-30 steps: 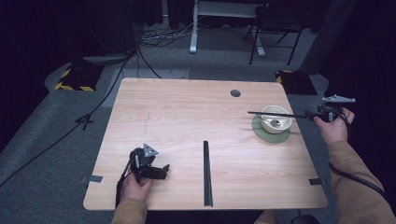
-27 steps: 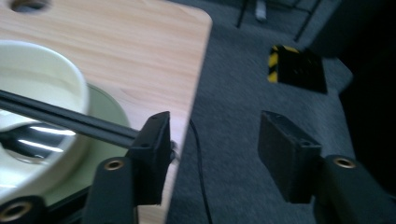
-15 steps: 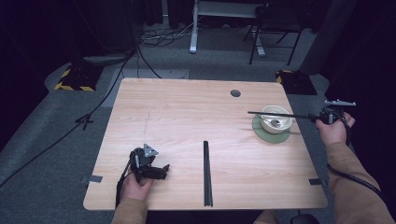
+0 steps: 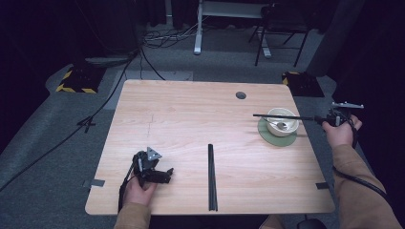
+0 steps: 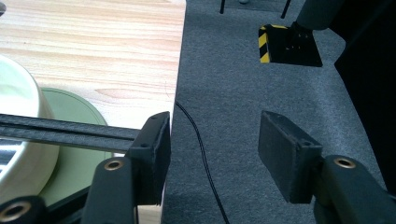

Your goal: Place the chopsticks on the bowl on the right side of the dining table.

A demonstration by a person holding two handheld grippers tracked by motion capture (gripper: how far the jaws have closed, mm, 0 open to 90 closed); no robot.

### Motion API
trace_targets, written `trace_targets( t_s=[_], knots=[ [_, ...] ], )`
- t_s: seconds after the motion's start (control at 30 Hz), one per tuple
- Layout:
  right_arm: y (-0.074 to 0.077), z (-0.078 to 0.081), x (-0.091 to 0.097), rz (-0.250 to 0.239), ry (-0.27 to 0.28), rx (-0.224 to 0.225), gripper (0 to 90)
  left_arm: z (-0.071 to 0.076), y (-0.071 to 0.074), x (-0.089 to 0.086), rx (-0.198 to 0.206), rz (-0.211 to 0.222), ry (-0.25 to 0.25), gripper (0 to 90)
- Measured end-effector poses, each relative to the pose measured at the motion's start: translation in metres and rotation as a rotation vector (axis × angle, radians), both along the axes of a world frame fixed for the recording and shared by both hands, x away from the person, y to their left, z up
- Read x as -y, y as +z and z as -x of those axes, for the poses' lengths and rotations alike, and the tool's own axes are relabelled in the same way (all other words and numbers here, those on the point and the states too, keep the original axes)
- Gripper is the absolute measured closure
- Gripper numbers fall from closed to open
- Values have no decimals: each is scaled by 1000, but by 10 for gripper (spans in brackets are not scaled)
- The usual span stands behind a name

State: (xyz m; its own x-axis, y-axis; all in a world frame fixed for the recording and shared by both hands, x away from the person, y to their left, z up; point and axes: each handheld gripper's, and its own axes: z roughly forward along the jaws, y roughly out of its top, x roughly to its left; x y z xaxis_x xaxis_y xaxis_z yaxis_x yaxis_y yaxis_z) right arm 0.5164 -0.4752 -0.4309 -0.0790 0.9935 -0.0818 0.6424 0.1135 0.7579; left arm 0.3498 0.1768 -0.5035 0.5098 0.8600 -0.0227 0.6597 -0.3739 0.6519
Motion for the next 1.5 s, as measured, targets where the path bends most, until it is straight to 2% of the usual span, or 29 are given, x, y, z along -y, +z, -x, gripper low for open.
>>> trace_targets(
  t_s=[0.2, 0.27, 0.3, 0.33, 0.37, 0.47, 0.53, 0.67, 0.7, 0.73, 0.77, 0.8, 0.93, 1.0, 1.1, 1.2, 1.4, 1.5],
  knots=[
    [10, 10, -1, -13, 36, 32, 407, 0, 0, 0, 5, -2, 3, 3],
    [21, 19, -5, -37, 84, 55, 387, -1, 0, 0, 7, 1, 0, 3],
    [21, 19, -5, -37, 84, 55, 387, -1, 0, 0, 7, 1, 0, 3],
    [29, 25, -8, -45, 112, 72, 377, -1, 0, 0, 7, 1, 0, 3],
    [29, 25, -8, -45, 112, 72, 377, -1, 0, 0, 7, 1, 0, 3],
    [44, 37, -17, -75, 171, 91, 367, -1, 0, 0, 3, 2, -4, 3],
    [47, 39, -19, -81, 180, 97, 364, -1, 0, 0, 5, 3, -3, 3],
    [64, 54, -34, -102, 257, 109, 352, -1, 0, 0, 1, 6, -3, 3],
    [64, 54, -34, -102, 257, 109, 352, -1, 0, 0, 3, 2, -7, 3],
    [69, 60, -39, -109, 286, 112, 350, -1, 0, -1, 4, 3, -16, 4],
    [69, 60, -39, -109, 286, 112, 350, -1, 0, -1, 4, 3, -16, 5],
    [73, 66, -46, -123, 310, 116, 350, -1, 1, -3, -6, 1, -28, 5],
    [76, 75, -54, -134, 344, 113, 349, -1, 1, -3, -4, 0, -25, 5],
    [77, 84, -63, -162, 373, 102, 347, -1, 1, -3, -4, 0, -26, 5],
    [76, 89, -70, -165, 399, 99, 344, -1, 1, -3, -3, 0, -25, 5],
    [75, 97, -83, -176, 442, 72, 335, -1, 0, -3, -4, 2, -25, 5],
    [74, 106, -96, -199, 486, 52, 314, -1, 1, -3, -3, 1, -25, 5],
    [72, 111, -103, -207, 505, 26, 296, -1, 0, -3, -3, 2, -23, 5]
  ],
)
